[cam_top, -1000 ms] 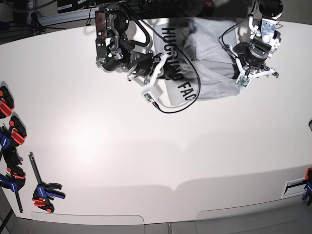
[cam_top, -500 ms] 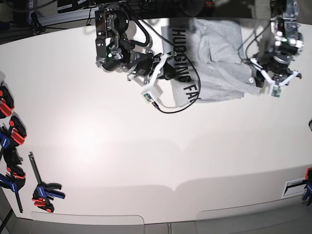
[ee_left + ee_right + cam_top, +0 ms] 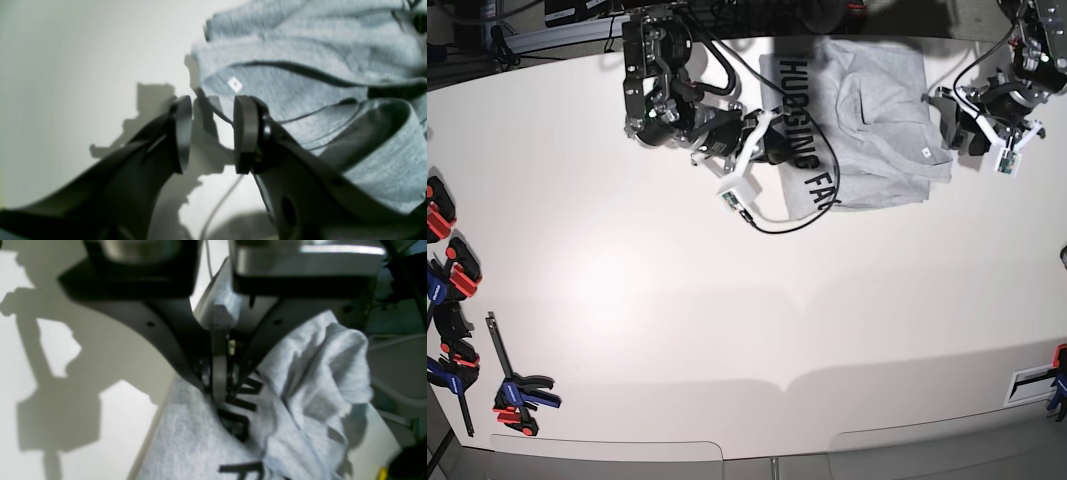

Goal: Fold the T-shirt properly

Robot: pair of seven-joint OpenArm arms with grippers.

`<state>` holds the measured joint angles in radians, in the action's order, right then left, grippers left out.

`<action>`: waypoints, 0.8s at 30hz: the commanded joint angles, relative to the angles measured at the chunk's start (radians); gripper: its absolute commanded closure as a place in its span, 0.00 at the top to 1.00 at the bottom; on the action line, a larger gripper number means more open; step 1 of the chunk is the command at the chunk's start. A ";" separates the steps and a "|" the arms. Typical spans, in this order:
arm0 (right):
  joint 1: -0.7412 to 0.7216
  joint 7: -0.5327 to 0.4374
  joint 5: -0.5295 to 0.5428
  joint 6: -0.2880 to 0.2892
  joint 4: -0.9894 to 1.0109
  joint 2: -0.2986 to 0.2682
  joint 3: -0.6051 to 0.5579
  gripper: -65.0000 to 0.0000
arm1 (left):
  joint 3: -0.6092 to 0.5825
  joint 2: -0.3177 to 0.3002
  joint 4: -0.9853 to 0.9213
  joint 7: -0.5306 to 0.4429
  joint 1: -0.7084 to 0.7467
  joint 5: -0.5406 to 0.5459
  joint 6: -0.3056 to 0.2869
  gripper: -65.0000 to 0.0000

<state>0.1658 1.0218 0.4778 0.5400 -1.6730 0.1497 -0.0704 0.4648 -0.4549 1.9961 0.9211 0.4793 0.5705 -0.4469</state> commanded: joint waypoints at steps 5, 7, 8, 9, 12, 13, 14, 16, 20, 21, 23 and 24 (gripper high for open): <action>-0.014 -0.011 0.027 -0.003 -0.016 0.007 -0.002 0.00 | 0.008 0.003 0.022 0.007 0.037 0.189 -0.121 0.30; -0.016 -0.011 0.027 -0.002 -0.016 0.007 -0.002 0.00 | 0.008 0.031 0.022 0.006 0.038 0.216 -0.165 0.30; -0.016 -0.010 0.027 -0.002 -0.016 0.007 -0.002 0.00 | 0.008 0.047 0.022 0.002 0.039 0.229 -0.182 0.32; -0.016 -0.011 0.027 -0.002 -0.016 0.007 -0.002 0.00 | 0.008 0.063 0.022 0.000 0.038 0.240 -0.191 0.35; -0.016 -0.011 0.031 0.003 -0.016 0.007 -0.002 0.00 | 0.008 0.107 0.022 0.009 0.039 0.259 -0.195 0.42; -0.016 -0.011 0.031 0.012 -0.016 0.007 -0.002 0.00 | 0.008 0.120 0.022 0.021 0.039 0.274 -0.195 0.42; -0.017 -0.011 0.032 0.028 -0.016 0.007 -0.002 0.00 | 0.008 0.132 0.022 0.038 0.039 0.298 -0.199 0.42; -0.019 -0.011 0.057 0.041 -0.016 0.007 -0.003 0.00 | 0.007 0.153 0.022 0.061 0.039 0.342 -0.216 0.42; -0.028 -0.011 0.109 0.070 -0.023 0.007 -0.029 0.00 | 0.004 0.187 0.022 0.068 0.039 0.346 -0.224 0.42; -0.034 -0.011 0.109 0.074 -0.023 0.007 -0.045 0.00 | 0.004 0.195 0.022 0.070 0.039 0.340 -0.224 0.42; -0.047 -0.011 0.107 0.077 -0.023 0.007 -0.085 0.00 | 0.004 0.210 0.021 0.074 0.039 0.301 -0.224 0.42; -0.054 -0.011 0.102 0.077 -0.022 0.007 -0.108 0.00 | 0.003 0.213 0.021 0.074 0.039 0.283 -0.224 0.42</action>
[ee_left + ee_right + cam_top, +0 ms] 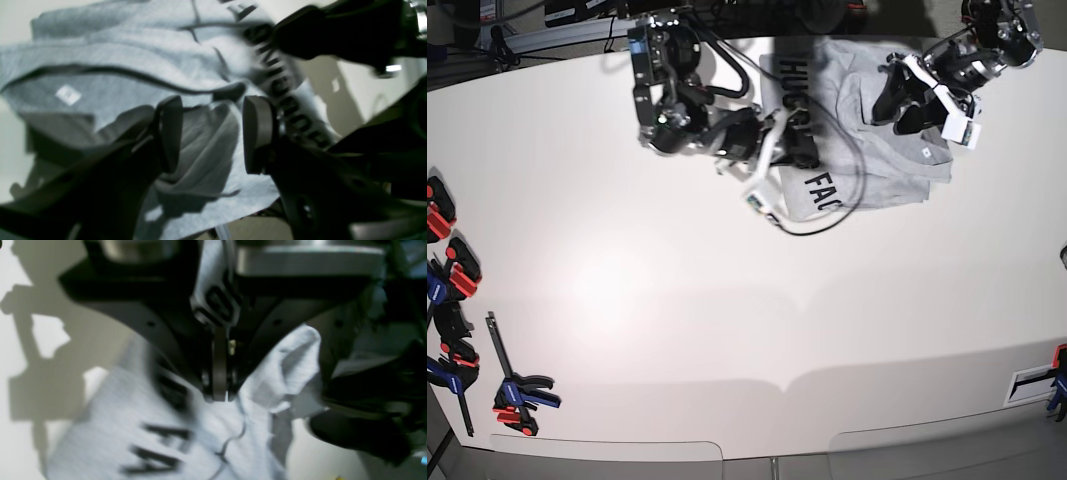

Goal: Fold the T-shirt properly

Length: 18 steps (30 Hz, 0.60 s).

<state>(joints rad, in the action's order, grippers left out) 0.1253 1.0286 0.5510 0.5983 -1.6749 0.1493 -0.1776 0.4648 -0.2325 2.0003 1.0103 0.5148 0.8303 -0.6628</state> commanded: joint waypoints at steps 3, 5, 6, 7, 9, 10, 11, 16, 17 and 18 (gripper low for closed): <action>-0.034 -0.019 0.028 0.018 -0.020 0.008 -0.072 0.00 | 0.003 -0.005 0.017 -0.013 0.003 0.000 -0.008 0.42; -0.043 -0.019 0.028 0.018 -0.020 0.008 -0.108 0.00 | -0.002 0.000 0.017 -0.011 0.003 0.000 -0.008 0.42; -0.045 -0.021 0.027 0.015 -0.020 0.008 -0.121 0.00 | -0.011 0.000 0.016 -0.007 0.003 0.000 -0.008 0.42; -0.045 -0.027 0.023 0.011 -0.020 0.008 -0.130 0.00 | -0.021 0.000 0.014 -0.005 0.003 -0.004 -0.008 0.42; -0.044 -0.028 -0.016 0.006 -0.020 0.008 -0.131 0.00 | -0.049 -0.001 0.006 -0.004 0.003 -0.026 -0.007 0.41; -0.044 -0.032 -0.051 0.003 -0.020 0.008 -0.131 0.00 | -0.064 0.000 0.004 -0.003 0.003 -0.039 -0.006 0.39; -0.045 -0.046 -0.082 0.002 -0.020 0.008 -0.132 0.00 | -0.079 0.000 0.004 0.000 0.003 -0.050 -0.004 0.36; -0.044 -0.058 -0.084 0.002 -0.019 0.008 -0.136 0.00 | -0.088 -0.001 0.004 0.000 0.003 -0.055 -0.004 0.00; -0.044 -0.058 -0.084 0.002 -0.017 0.008 -0.136 0.00 | -0.084 -0.001 0.004 0.000 0.003 -0.056 -0.004 0.00; -0.044 -0.058 -0.084 0.002 -0.014 0.008 -0.136 0.00 | -0.077 -0.001 0.004 0.007 0.003 -0.056 -0.004 0.00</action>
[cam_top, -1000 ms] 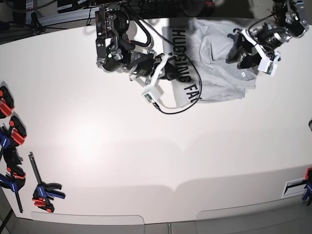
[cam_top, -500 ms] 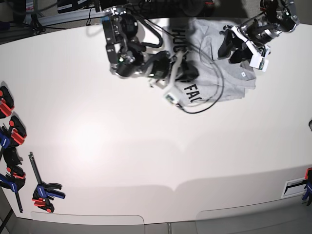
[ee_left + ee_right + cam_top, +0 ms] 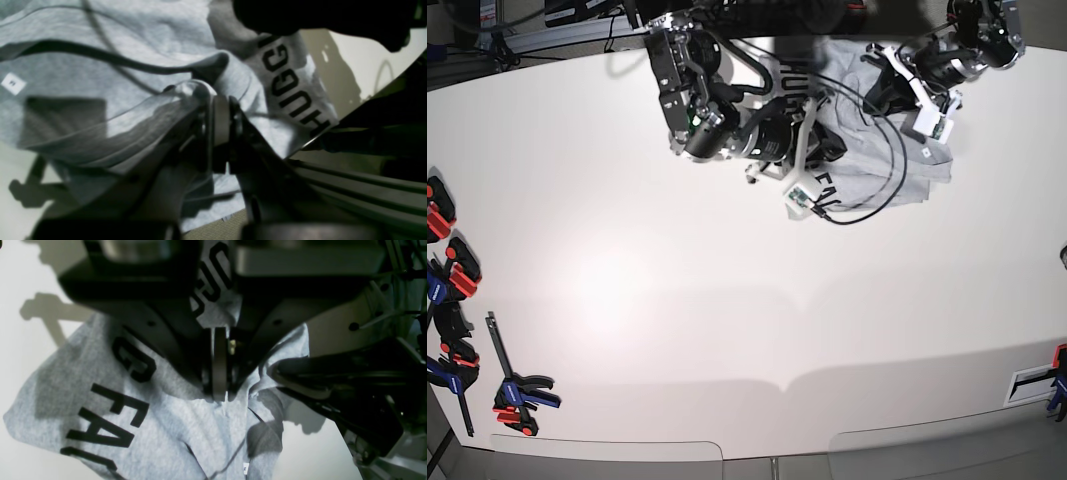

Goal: Fold the T-shirt properly

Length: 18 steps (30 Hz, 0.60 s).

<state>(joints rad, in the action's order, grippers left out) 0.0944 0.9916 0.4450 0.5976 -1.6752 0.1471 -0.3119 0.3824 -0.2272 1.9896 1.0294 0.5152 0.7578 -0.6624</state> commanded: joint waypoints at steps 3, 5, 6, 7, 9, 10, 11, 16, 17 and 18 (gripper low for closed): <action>-0.013 -0.023 0.021 0.001 -0.005 0.010 -0.002 0.00 | 0.032 -0.006 0.021 0.023 0.003 0.017 -0.004 0.00; -0.013 -0.028 0.022 -0.005 0.002 0.010 -0.002 0.00 | 0.055 -0.006 0.033 0.052 0.004 0.020 -0.003 0.00; -0.013 -0.029 0.022 -0.012 0.005 0.010 -0.002 0.00 | 0.067 -0.006 0.043 0.055 0.010 0.021 0.002 0.00; -0.013 -0.033 0.021 -0.016 0.006 0.010 -0.002 0.00 | 0.080 -0.006 0.057 0.054 0.020 0.021 0.011 0.00; -0.013 -0.042 0.021 -0.023 0.013 0.010 -0.002 0.00 | 0.111 -0.006 0.088 0.048 0.045 0.019 0.023 0.00; -0.013 -0.043 0.021 -0.023 0.019 0.010 -0.002 0.00 | 0.130 -0.006 0.103 0.043 0.061 0.016 0.023 0.00; -0.013 -0.043 0.021 -0.023 0.026 0.010 -0.002 0.00 | 0.153 -0.005 0.117 0.038 0.079 0.016 0.022 0.00; -0.013 -0.043 0.021 -0.025 0.065 0.010 -0.002 0.00 | 0.263 0.003 0.137 0.001 0.160 0.017 0.023 0.00; -0.013 -0.043 0.021 -0.026 0.067 0.010 -0.002 0.00 | 0.280 0.013 0.137 -0.005 0.174 0.018 0.023 0.00; -0.013 -0.043 0.022 -0.026 0.067 0.010 -0.002 0.00 | 0.294 0.023 0.137 -0.010 0.186 0.021 0.023 0.00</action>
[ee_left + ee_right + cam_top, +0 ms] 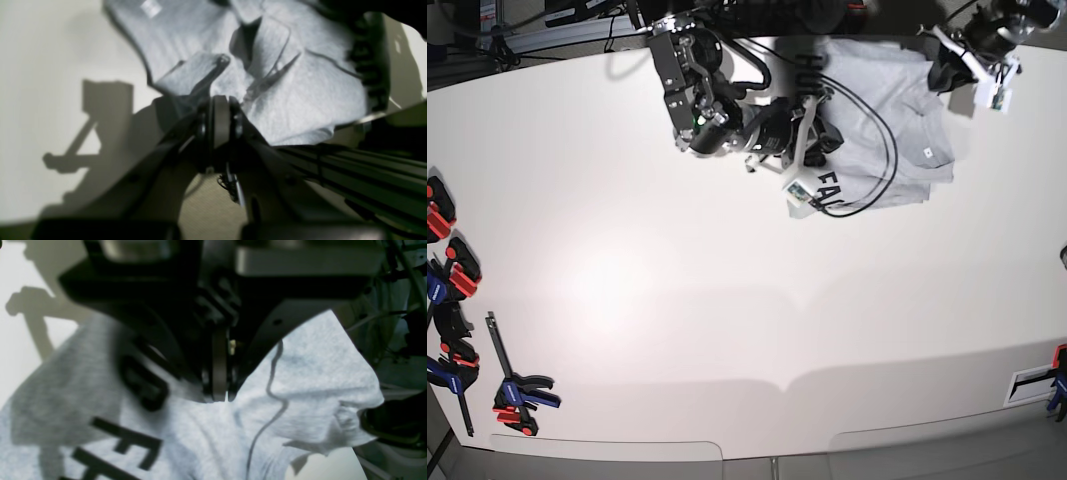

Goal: Fold the T-shirt properly

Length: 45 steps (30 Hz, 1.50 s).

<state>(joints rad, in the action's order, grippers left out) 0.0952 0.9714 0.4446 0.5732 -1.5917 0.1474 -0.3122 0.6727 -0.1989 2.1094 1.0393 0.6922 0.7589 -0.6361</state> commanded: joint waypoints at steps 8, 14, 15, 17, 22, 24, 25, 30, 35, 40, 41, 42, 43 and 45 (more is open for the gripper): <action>-0.014 -0.044 0.023 -0.003 -0.017 0.010 -0.002 0.00 | 0.034 0.064 0.018 -0.021 0.042 0.078 -0.004 0.23; -0.014 -0.044 0.023 -0.003 -0.017 0.010 -0.002 0.00 | 0.034 0.068 0.018 -0.085 0.042 -0.008 -0.004 0.30; -0.014 -0.044 0.023 -0.003 -0.017 0.010 -0.002 0.00 | 0.034 0.068 0.018 -0.106 0.042 -0.008 -0.004 0.29; -0.018 -0.045 0.027 -0.003 -0.018 0.010 -0.002 0.00 | 0.034 0.068 0.019 -0.129 0.042 0.034 -0.004 0.29; -0.057 -0.044 0.030 -0.002 -0.018 0.010 -0.002 0.00 | 0.034 0.075 0.050 -0.123 0.042 0.169 -0.058 0.16; -0.083 -0.043 0.030 0.007 -0.018 0.010 -0.004 0.00 | 0.033 0.090 0.071 -0.095 0.042 0.243 -0.062 0.04; -0.098 -0.042 0.031 0.025 -0.018 0.010 -0.008 0.00 | 0.032 0.100 0.081 -0.075 0.042 0.278 -0.062 0.00; -0.183 -0.035 0.019 0.052 -0.018 0.010 -0.080 0.00 | 0.017 0.159 0.095 -0.068 0.042 0.233 -0.062 0.00; -0.261 -0.047 -0.074 0.047 -0.018 0.010 -0.171 0.00 | -0.077 0.173 0.089 -0.085 0.039 0.073 -0.062 0.00; -0.278 -0.098 -0.163 0.031 0.031 0.010 -0.196 0.00 | -0.179 0.174 0.089 -0.098 0.040 -0.124 -0.021 0.00; -0.278 -0.099 -0.166 0.032 0.059 0.010 -0.196 0.00 | -0.194 0.173 0.088 -0.103 0.039 -0.154 -0.006 0.00; -0.279 -0.105 -0.173 0.032 0.090 0.010 -0.196 0.00 | -0.205 0.174 0.085 -0.123 0.039 -0.182 0.014 0.00; -0.282 -0.117 -0.186 0.032 0.126 0.010 -0.196 0.00 | -0.212 0.173 0.076 -0.144 0.039 -0.206 0.039 0.00; -0.287 -0.166 -0.225 0.030 0.197 0.010 -0.196 0.00 | -0.220 0.173 0.039 -0.176 0.039 -0.258 0.077 0.00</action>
<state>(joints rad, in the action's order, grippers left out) -0.1661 0.8288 0.2031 0.6018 -1.3731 0.1440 -0.5087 0.4503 -0.0227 2.1372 0.8661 0.7219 0.4942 -0.5552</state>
